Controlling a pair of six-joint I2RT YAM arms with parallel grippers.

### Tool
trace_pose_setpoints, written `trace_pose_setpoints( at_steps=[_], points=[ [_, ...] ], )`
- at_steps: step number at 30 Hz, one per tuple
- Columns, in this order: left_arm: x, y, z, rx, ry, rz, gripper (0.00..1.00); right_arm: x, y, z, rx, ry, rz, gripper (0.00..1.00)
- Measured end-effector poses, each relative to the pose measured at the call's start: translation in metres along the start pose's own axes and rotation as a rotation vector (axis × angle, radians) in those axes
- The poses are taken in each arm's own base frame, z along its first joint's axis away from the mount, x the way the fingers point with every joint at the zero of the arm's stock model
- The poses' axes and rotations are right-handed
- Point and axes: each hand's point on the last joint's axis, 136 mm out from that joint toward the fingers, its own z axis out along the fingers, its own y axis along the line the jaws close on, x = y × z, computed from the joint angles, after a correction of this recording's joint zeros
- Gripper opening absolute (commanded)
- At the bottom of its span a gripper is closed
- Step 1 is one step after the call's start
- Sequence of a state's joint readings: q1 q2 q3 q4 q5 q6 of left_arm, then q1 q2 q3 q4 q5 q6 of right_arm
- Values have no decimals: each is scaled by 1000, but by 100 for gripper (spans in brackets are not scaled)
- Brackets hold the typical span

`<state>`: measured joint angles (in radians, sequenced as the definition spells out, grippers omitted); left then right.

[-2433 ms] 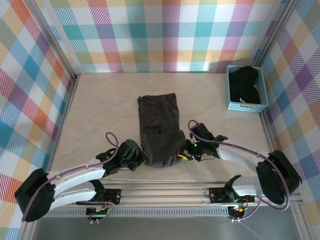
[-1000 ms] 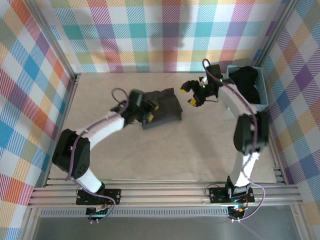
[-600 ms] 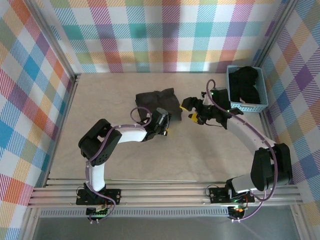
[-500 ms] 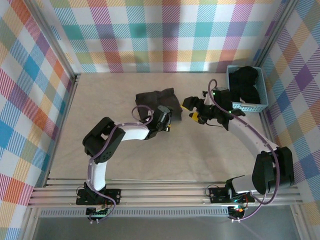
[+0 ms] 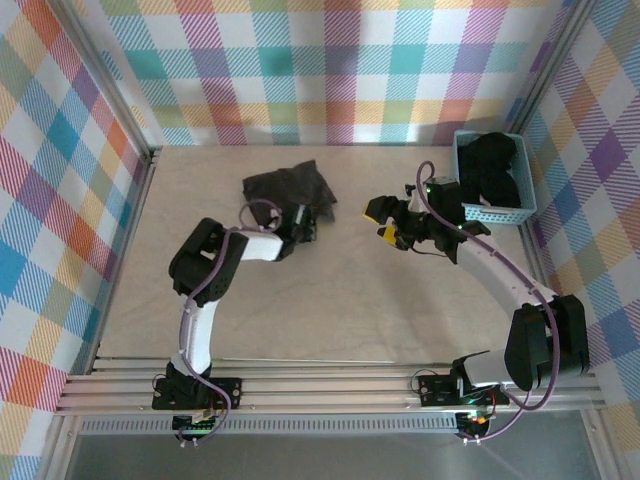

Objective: Fold and stack the t-shirts

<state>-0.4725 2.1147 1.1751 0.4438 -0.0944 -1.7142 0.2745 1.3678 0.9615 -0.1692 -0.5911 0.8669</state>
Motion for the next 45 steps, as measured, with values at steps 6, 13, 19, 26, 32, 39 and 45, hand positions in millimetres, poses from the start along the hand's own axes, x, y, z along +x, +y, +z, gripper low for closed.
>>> trace_pose_setpoints(
  at_steps=[6, 13, 19, 26, 32, 39, 45],
  points=[
    [-104, -31, 0, -43, -8, 128, 0, 1, 0, -1, 2, 2, 2, 85],
    [-206, -50, -17, -135, 24, 300, 0, 0, 4, -2, -5, 3, -6, 85],
    [-258, -51, -19, -183, 40, 360, 0, -5, 9, 3, -18, 15, -16, 86],
    [-269, -39, -32, -265, 20, 442, 100, -4, 3, 5, -4, 24, -25, 100],
    [-232, -77, -129, -184, -82, 521, 100, -17, 11, -21, 30, -109, -136, 100],
    [-106, -154, -290, 53, -299, 829, 100, -36, 21, -114, 200, -536, -387, 100],
    [-136, -83, -373, 46, -642, 953, 100, -28, -57, -145, 442, -776, -569, 100]
  ],
)
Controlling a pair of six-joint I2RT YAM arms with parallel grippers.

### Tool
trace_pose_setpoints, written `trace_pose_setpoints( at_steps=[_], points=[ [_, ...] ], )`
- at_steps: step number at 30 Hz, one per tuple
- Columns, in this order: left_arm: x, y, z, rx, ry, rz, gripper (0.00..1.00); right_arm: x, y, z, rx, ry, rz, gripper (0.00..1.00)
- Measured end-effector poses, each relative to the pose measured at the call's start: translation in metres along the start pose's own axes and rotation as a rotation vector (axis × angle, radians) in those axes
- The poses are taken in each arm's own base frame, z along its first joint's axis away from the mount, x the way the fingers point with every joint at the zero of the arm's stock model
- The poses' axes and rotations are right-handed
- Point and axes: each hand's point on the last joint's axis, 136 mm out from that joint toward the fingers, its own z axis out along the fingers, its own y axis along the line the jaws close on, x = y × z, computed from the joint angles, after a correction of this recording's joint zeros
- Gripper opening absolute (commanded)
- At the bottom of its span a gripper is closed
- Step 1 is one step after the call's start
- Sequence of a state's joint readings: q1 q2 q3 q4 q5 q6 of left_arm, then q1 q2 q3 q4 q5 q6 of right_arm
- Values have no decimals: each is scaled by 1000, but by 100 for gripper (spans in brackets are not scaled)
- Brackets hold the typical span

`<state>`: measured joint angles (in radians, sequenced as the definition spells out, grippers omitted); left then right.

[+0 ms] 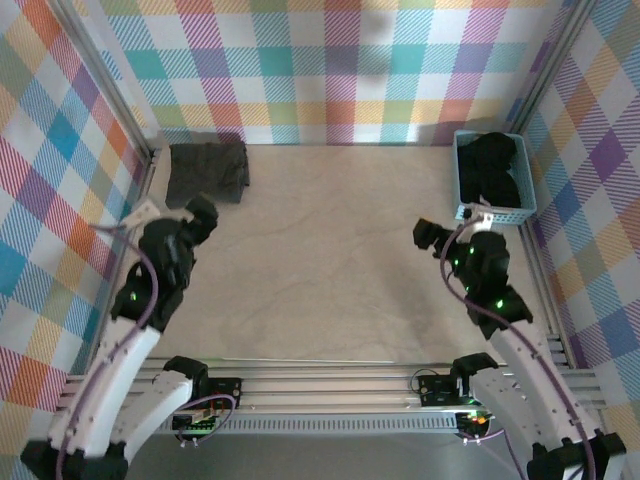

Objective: Fold and stack the t-shirts

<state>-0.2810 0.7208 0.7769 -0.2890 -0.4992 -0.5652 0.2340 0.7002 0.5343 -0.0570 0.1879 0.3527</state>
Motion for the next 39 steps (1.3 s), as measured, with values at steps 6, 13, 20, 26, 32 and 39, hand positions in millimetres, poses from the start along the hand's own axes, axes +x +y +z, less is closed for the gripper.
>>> trace_pose_setpoints(
  at_steps=[6, 13, 20, 26, 32, 39],
  points=[
    [94, 76, 30, -142, 78, 297, 100, 72, -60, 18, 194, 115, -161, 100],
    [132, 115, 70, -208, 123, 416, 100, 98, -90, 44, 225, 145, -175, 100],
    [149, 120, 114, -190, 148, 436, 100, 106, -108, 78, 207, 176, -121, 100],
    [156, 99, 145, -92, 162, 457, 100, 82, -105, 104, 143, 78, -147, 99],
    [167, 95, 147, -28, 152, 475, 100, 102, -109, 109, 103, 75, -157, 100],
    [158, 80, 155, -2, 129, 483, 100, 81, -97, 120, 85, 35, -185, 100]
  ],
)
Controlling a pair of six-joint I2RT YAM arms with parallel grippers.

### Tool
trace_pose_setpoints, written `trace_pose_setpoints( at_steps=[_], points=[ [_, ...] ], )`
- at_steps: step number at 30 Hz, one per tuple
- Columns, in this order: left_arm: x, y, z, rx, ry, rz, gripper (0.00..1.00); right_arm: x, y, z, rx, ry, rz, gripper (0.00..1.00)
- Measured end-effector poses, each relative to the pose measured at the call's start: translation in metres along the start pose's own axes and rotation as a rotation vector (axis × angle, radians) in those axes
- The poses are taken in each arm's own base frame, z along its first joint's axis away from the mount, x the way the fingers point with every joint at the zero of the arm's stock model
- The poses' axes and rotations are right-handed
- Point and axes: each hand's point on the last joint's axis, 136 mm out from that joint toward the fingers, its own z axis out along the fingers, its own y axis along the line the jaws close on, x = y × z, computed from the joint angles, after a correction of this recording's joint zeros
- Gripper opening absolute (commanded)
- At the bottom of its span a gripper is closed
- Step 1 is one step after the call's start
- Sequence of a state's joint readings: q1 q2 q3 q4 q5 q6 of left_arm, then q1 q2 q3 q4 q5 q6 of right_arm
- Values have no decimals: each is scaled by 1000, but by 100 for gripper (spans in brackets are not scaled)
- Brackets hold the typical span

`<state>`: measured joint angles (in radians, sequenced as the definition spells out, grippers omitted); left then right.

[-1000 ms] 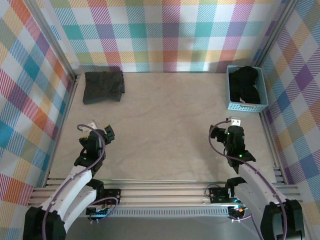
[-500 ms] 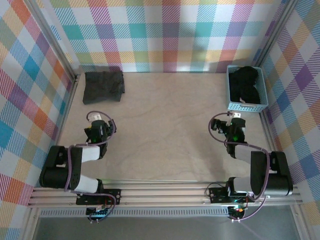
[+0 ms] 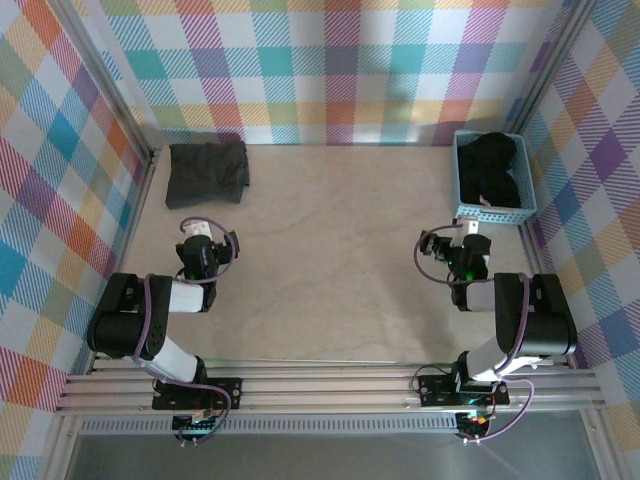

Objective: Fold and stack the t-shirts

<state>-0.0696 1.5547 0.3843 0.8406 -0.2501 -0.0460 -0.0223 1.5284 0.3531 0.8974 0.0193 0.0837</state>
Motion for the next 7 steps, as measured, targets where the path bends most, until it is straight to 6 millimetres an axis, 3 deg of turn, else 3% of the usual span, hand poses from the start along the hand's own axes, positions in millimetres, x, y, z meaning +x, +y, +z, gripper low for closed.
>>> trace_pose_setpoints(
  at_steps=[7],
  points=[
    [1, 0, 0, -1, 3, 11, 100, -2, 4, 3, 8, 4, -27, 100]
  ],
)
